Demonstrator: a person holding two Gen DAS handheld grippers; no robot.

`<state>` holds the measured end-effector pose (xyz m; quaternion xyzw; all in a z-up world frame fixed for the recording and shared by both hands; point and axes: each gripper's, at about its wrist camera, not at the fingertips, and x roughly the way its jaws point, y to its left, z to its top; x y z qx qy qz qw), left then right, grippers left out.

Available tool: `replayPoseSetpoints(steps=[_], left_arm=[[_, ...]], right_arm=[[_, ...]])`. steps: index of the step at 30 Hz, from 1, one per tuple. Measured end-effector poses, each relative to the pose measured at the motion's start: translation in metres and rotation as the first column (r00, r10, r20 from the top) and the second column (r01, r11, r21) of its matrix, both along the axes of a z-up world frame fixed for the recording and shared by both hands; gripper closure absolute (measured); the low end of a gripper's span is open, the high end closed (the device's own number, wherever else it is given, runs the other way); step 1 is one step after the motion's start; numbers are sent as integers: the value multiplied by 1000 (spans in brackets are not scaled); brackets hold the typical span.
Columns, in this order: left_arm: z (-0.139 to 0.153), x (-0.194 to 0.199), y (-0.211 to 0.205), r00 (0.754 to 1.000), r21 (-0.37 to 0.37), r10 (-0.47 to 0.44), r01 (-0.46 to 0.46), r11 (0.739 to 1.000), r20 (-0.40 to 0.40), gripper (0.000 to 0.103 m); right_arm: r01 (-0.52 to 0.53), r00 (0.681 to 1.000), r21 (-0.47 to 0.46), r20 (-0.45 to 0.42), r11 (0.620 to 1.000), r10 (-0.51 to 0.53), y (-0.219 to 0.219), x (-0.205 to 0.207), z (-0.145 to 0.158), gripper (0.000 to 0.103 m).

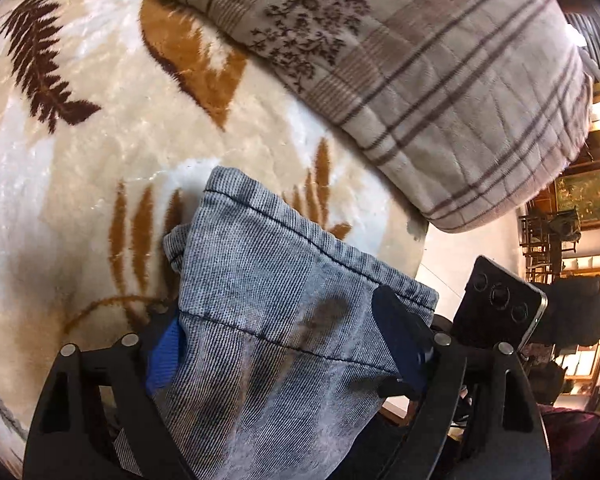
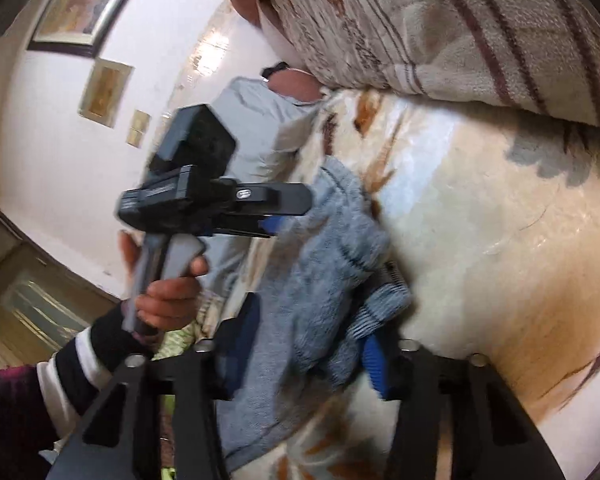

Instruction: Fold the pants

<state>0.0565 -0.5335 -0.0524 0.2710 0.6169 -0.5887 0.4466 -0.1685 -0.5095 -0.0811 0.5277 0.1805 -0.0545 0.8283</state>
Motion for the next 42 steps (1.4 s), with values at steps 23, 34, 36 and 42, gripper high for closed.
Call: replayPoseSetpoints(steps=[23,34,36,42], left_arm=[[71,0,39,967,-190,67,-19,982,246,86],[129,-9,96,895,-254,67,53,966,441,84],[135,-8,112,882,-257,67,63,964,467,83],[134,7,159,863,-224,101,14,975,494,77]], right_arm=[[-7,999,-203,-48,979,-3,14,21,56,81],[-133,989,-502,-126,855,80,87,34,131,82],[-155,986,-523,-132,838,100,101,38,139,82],[-269,963,-591,-186,761,195,156,58,146,82]])
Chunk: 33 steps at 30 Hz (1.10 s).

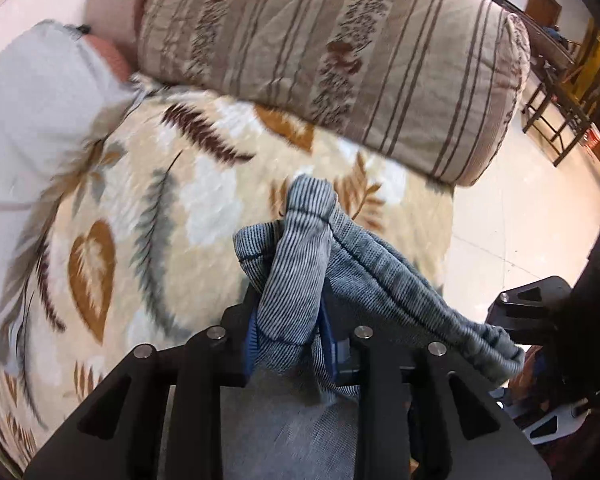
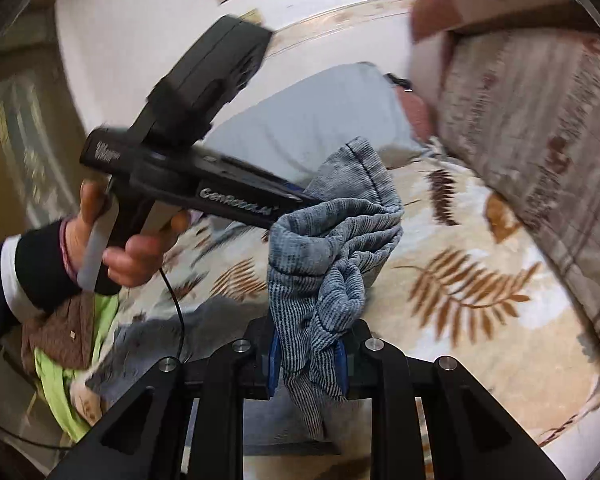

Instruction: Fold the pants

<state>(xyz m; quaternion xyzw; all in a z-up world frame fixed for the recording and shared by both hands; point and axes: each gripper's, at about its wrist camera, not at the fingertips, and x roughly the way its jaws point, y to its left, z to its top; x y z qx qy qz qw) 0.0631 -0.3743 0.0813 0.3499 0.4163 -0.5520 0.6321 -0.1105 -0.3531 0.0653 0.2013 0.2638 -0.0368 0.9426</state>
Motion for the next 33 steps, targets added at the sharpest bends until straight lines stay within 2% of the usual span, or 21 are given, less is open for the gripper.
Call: replayPoseSetpoints(steps=[6,10,16,20,22,24,28,30,33], left_arm=[[-13,19,54,996,48,84,-85,995,9,69],[-30,31,92,989,85,148,-148,985,11,68],[-66,53,149,948,155,318,-312,937,-19,68],[-85,58,181,914,197,405,-391,899,-35,67],[-93,58,192,900,217,434,-418,882,-29,67],[-101,57,204,883,235,468,-449,862,-29,67],[-102,60,230,829,241,556,-528,814,-62,67],[-95,62,245,788,225,607,-575,786,-105,66],[-82,65,265,706,188,670,-643,742,-231,60]], right_arm=[[-108,993,-70,-55,992,104,57,24,-3,82],[-205,974,-150,-128,967,187,103,44,-12,82],[-318,927,-194,-269,928,261,156,71,-39,78],[-389,881,-229,-377,892,287,186,83,-61,73],[-429,848,-237,-437,872,299,201,89,-76,63],[-445,835,-261,-468,857,291,210,92,-85,59],[-462,824,-270,-484,845,296,211,92,-81,57],[-457,832,-274,-468,846,298,204,85,-67,54],[-431,864,-265,-397,862,310,183,63,-35,40]])
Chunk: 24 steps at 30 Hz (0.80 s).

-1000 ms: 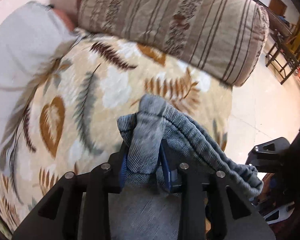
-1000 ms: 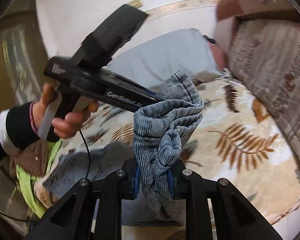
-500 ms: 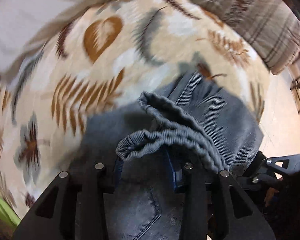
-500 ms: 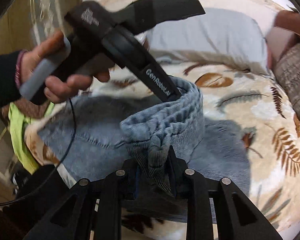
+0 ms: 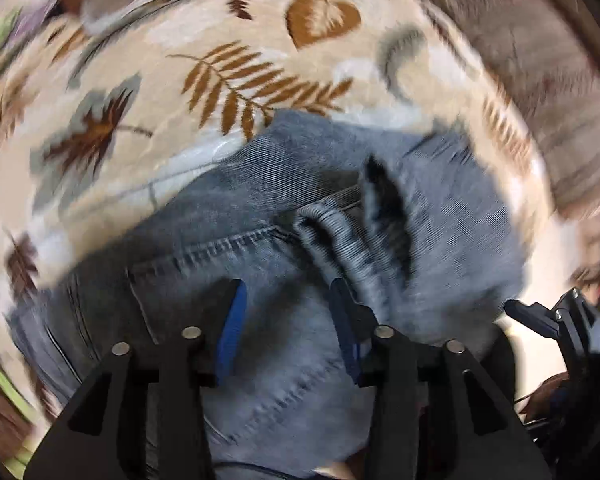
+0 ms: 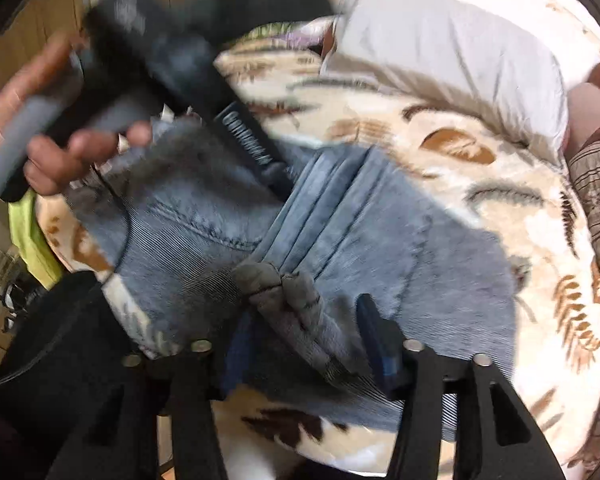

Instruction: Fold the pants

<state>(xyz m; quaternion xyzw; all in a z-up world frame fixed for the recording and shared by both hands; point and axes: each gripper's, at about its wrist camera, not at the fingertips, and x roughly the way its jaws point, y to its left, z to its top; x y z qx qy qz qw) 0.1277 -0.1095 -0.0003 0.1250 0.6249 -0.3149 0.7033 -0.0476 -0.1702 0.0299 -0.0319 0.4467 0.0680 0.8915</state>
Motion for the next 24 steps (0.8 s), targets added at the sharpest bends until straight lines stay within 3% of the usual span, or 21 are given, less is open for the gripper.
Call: replayPoseSetpoints(steps=[2,4,6,9,12,15,17,19,21,23,24], left_arm=[[9,-1,8,995,-116,62,-70,991,-72,50],[11,-3,9,989,-170,104,-120,978,-101,38],[5,-5,4,980,-196,153,-176,965,-129,36],[-14,0,-11,962,-181,186,-223,958,-200,36],[-27,0,-22,943,-182,205,-257,949,-263,36],[-29,-2,-33,945,-174,210,-258,950,-252,29],[-30,-2,-38,939,-195,213,-270,943,-271,28],[-28,-1,-42,935,-232,197,-270,934,-297,29],[-22,0,-47,936,-256,184,-265,930,-300,40],[-12,-1,-50,950,-276,179,-249,929,-255,55],[-9,-1,-51,960,-258,184,-236,937,-212,57]], right_arm=[[32,997,106,68,994,-40,-31,-18,24,33],[110,986,223,95,969,-134,-69,-25,37,24],[244,955,363,71,899,-287,-125,-26,38,24],[399,892,530,-36,748,-451,-191,-22,14,23],[450,869,616,-133,647,-477,-225,-3,-15,23],[453,875,663,-202,596,-440,-234,23,-44,23],[456,879,685,-244,569,-411,-232,34,-63,32],[440,894,699,-281,563,-349,-227,50,-82,75],[424,904,671,-267,608,-335,-222,61,-79,82],[344,933,685,-170,642,-318,-217,64,-56,88],[276,949,657,-71,701,-307,-212,64,-32,89]])
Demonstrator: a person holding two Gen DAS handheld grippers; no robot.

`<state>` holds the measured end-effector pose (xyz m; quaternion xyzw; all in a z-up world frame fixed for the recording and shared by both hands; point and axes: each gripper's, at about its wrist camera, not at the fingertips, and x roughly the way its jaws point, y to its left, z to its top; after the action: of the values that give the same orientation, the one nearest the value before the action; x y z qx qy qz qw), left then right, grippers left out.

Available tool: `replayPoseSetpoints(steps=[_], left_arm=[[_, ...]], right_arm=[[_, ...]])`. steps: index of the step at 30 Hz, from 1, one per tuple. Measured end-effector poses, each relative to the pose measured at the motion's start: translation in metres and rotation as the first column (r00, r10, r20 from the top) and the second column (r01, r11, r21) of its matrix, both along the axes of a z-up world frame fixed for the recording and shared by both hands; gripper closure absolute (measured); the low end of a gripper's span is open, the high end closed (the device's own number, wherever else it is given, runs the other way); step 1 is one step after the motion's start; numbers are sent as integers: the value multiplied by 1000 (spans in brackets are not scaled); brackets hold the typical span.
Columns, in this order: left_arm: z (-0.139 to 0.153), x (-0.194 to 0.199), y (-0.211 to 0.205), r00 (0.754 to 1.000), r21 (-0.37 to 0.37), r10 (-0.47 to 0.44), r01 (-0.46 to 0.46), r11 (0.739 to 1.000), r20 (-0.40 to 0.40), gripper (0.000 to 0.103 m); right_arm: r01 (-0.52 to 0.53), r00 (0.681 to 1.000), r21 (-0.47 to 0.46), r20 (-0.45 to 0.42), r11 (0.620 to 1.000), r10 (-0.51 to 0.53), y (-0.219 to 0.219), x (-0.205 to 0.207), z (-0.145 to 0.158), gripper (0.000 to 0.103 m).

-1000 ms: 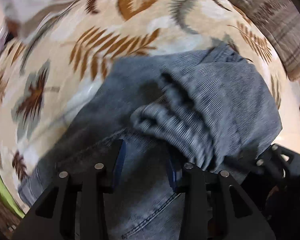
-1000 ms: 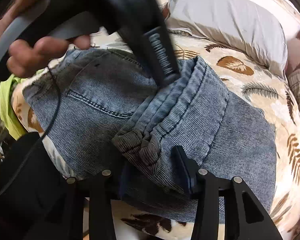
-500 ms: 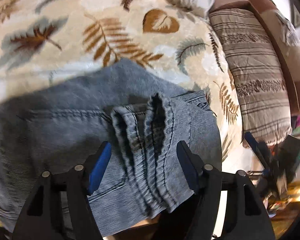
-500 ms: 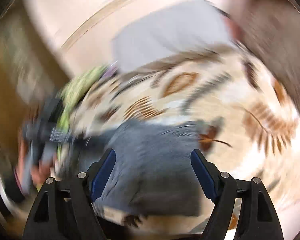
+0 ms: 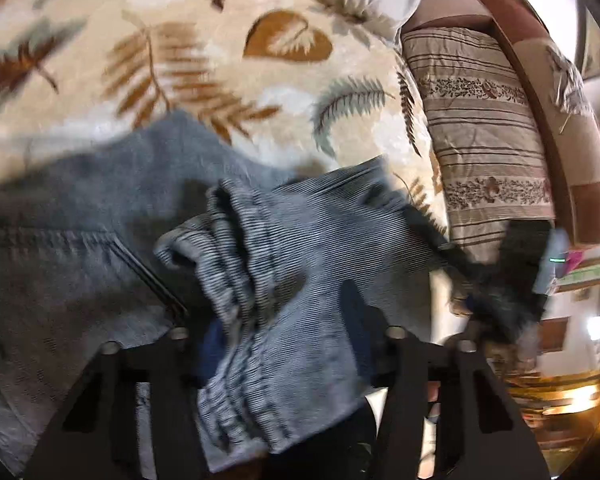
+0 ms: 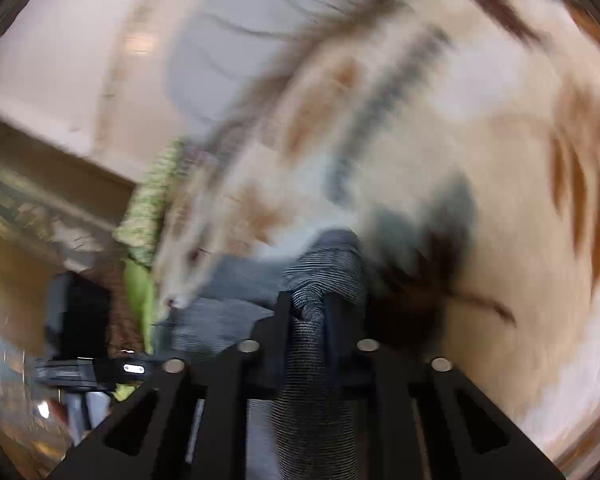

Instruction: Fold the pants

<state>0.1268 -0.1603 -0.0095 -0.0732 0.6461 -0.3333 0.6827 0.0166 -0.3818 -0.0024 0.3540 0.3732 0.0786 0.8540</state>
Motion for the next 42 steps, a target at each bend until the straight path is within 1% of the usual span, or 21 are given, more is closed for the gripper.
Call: replayPoseSetpoints(steps=[1,2,3,5,6,7,9,13,15,16,17,20,22,25,27,30,33,36,38,40,42], left_arm=[[-1,0,-1,999,51,-2,0,999,43,64],[-7,1,-2,998,102,-2,-5,995,60,72],[-16,3,0,999,129,2,-8,992,46,76],[-33,2,5,1000,139,9,-10,990,8,76],[-36,2,7,1000,128,13,-14,992,11,76],[-36,1,8,1000,120,15,-18,993,22,75],[-33,-1,7,999,127,7,-12,992,34,75],[-23,-12,4,997,156,-20,9,988,69,72],[-17,-21,2,995,173,-33,16,985,98,68],[-15,-26,2,993,184,-39,18,983,111,61],[-14,-28,2,992,192,-41,17,981,120,57],[-12,-37,2,988,209,-52,20,978,149,57],[-12,-40,1,986,221,-56,21,975,155,57],[-9,-42,3,987,227,-51,15,974,154,56],[-8,-42,4,987,231,-48,11,973,155,56],[-3,-40,4,982,253,-54,7,967,180,56],[4,-31,6,978,254,-38,-16,967,207,50],[11,-14,9,981,210,18,-60,976,195,46],[12,-2,7,986,178,48,-76,981,160,45],[10,5,2,990,160,57,-78,984,132,45],[4,12,-6,993,148,57,-71,986,99,40]], right_arm=[[-9,1000,-60,21,998,10,4,2,10,90],[-25,1000,-120,6,993,26,7,7,12,90],[-49,998,-161,-32,986,45,9,13,7,90],[-89,990,-242,-132,966,58,12,22,-15,90],[-104,983,-249,-170,963,63,13,25,-29,90],[-105,981,-247,-182,963,60,10,24,-37,89],[-87,983,-227,-175,970,48,7,19,-40,89],[-62,985,-188,-168,980,30,3,9,-25,81],[-56,987,-173,-157,983,29,2,-1,-18,76],[-50,988,-164,-156,985,24,1,-8,-15,73],[-44,988,-153,-155,987,20,-1,-13,-14,73],[-36,987,-131,-160,991,14,-3,-29,-10,73],[-36,986,-141,-168,989,12,-1,-35,-10,68],[-27,984,-133,-177,991,3,-2,-40,-11,66],[-10,985,-115,-174,993,-11,-6,-40,-12,65],[28,985,-81,-169,996,-41,-15,-34,-13,55],[62,983,-27,-169,998,-65,-23,-28,-18,54],[88,981,13,-176,996,-84,-29,-19,-23,54],[97,979,44,-184,994,-87,-31,-12,-30,54],[97,979,67,-189,993,-83,-31,-6,-36,54],[94,978,88,-195,992,-75,-30,1,-43,54]])
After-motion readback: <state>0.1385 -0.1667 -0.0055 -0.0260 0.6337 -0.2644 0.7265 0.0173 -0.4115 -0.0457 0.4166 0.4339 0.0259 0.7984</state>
